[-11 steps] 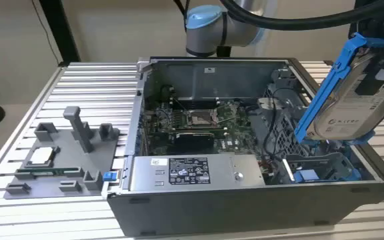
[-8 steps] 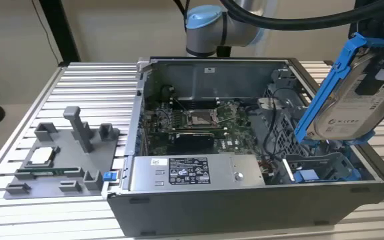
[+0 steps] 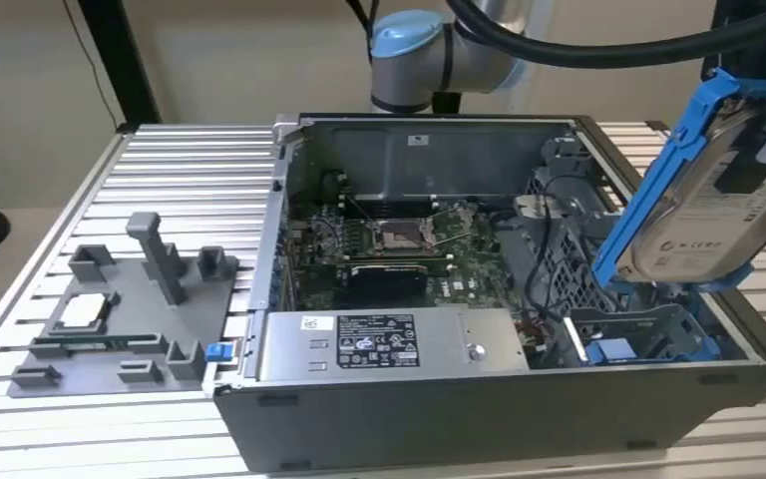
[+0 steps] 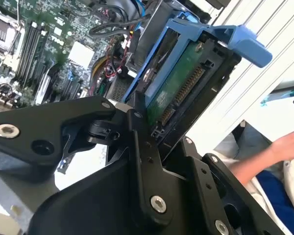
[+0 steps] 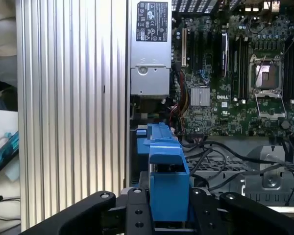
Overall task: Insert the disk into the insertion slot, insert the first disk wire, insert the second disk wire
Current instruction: 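Insert the disk into the insertion slot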
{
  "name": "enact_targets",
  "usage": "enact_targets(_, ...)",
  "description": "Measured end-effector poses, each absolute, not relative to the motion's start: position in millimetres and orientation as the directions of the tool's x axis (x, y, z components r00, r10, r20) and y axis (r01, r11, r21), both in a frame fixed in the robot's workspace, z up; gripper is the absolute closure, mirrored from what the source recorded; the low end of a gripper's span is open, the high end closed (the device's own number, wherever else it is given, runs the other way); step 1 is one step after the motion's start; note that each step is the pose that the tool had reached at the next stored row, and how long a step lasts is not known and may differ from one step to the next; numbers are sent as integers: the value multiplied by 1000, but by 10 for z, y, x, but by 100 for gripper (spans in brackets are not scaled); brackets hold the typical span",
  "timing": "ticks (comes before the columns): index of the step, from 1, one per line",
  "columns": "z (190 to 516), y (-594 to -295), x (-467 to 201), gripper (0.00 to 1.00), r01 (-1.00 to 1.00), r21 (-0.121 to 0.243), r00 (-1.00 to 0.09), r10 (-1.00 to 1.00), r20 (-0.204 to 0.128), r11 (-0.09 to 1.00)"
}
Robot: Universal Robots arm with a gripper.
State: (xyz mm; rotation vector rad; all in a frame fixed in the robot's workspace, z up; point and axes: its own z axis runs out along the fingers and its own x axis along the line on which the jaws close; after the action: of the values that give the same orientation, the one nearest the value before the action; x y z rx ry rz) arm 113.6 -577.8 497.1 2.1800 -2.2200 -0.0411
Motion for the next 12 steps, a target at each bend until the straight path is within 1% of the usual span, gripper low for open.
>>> enact_targets(5, 4884, -5850, 1201, 100, -999, 40, -18, -1000, 2, 18)
enact_targets(12, 4758, -5859, 1201, 100, -999, 40, -14, -1000, 2, 14)
